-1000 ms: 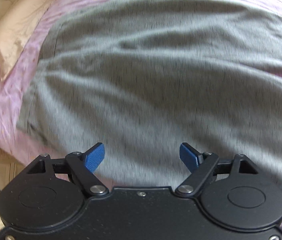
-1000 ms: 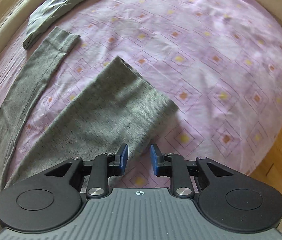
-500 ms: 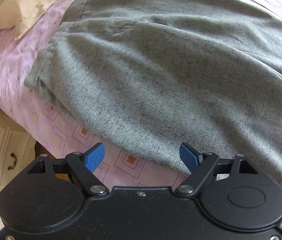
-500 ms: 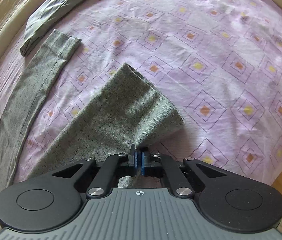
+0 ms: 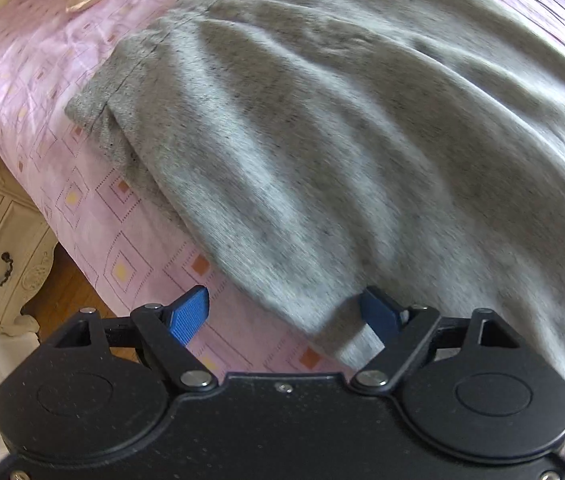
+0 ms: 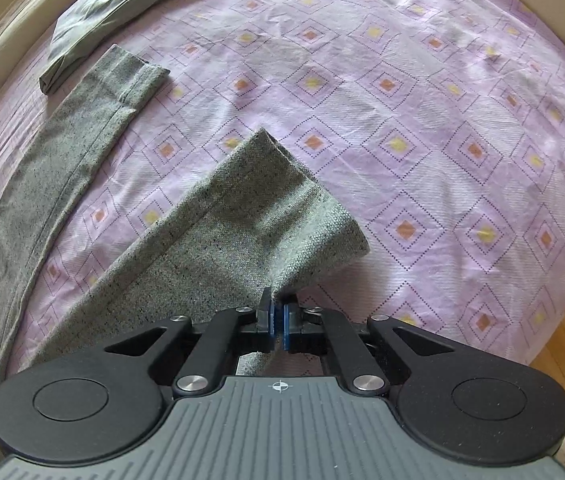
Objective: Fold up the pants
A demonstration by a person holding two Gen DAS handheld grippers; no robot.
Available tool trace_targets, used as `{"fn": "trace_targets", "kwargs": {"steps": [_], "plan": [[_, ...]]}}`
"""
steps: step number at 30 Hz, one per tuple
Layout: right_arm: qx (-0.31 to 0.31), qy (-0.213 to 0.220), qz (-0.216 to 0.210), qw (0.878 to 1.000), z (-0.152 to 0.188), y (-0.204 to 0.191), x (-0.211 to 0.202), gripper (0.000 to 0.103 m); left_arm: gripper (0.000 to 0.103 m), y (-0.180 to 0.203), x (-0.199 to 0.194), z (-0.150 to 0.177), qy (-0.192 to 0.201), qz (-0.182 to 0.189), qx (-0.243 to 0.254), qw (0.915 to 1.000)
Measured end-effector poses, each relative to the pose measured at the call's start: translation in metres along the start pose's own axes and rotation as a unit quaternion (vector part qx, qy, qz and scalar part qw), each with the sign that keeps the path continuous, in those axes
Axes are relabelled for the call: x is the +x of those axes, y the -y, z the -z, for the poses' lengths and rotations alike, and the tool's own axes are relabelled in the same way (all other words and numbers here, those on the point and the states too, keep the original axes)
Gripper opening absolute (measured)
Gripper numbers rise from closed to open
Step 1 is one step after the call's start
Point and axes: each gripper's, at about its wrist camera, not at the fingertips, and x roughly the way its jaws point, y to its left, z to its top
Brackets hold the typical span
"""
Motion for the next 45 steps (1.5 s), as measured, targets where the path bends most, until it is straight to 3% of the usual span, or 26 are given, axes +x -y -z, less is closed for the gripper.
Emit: {"fn": "trace_targets", "kwargs": {"steps": [8, 15, 17, 19, 20, 21, 22, 29, 34, 39, 42, 45], "plan": [[0.006, 0.006, 0.009, 1.000, 0.002, -0.002, -0.004, 0.004, 0.094, -0.035, 0.011, -0.020, 0.004, 0.026, -0.088, 0.9958], [0.004, 0.009, 0.013, 1.000, 0.002, -0.004, -0.009, 0.004, 0.094, -0.068, 0.018, -0.039, 0.023, 0.010, -0.134, 0.9907], [0.002, 0.010, 0.015, 1.000, 0.002, -0.005, -0.010, 0.004, 0.084, -0.073, 0.018, -0.044, 0.022, 0.016, -0.149, 0.9884], [0.003, 0.010, 0.015, 1.000, 0.002, -0.006, -0.011, 0.004, 0.048, -0.081, 0.014, -0.051, 0.031, 0.051, -0.162, 0.9850], [0.004, 0.011, 0.015, 1.000, 0.002, -0.007, -0.012, 0.004, 0.042, -0.080, 0.010, -0.053, 0.031, 0.042, -0.161, 0.9856], [0.005, 0.011, 0.015, 1.000, 0.002, -0.007, -0.013, 0.004, 0.026, -0.073, 0.006, -0.058, 0.026, 0.028, -0.154, 0.9873], [0.007, 0.009, 0.014, 1.000, 0.001, -0.008, -0.015, 0.004, 0.021, -0.070, -0.001, -0.061, 0.025, 0.024, -0.150, 0.9881], [0.038, 0.019, -0.052, 0.998, -0.020, -0.013, -0.047, 0.004, 0.019, -0.068, -0.045, -0.089, 0.039, 0.029, -0.136, 0.9895], [0.082, 0.033, -0.101, 0.991, -0.037, -0.007, -0.056, 0.004, 0.020, -0.073, -0.057, -0.093, 0.041, 0.036, -0.157, 0.9861], [0.102, 0.009, -0.066, 0.993, -0.026, 0.003, -0.034, 0.004, 0.020, -0.067, -0.041, -0.078, 0.011, -0.012, -0.133, 0.9910], [0.118, -0.016, -0.029, 0.992, -0.020, 0.010, -0.027, 0.004, 0.019, -0.066, -0.051, -0.082, 0.001, -0.015, -0.137, 0.9905], [0.123, -0.015, -0.046, 0.991, -0.029, 0.005, -0.036, 0.004, 0.019, -0.059, -0.074, -0.105, 0.012, -0.001, -0.133, 0.9910]]}}
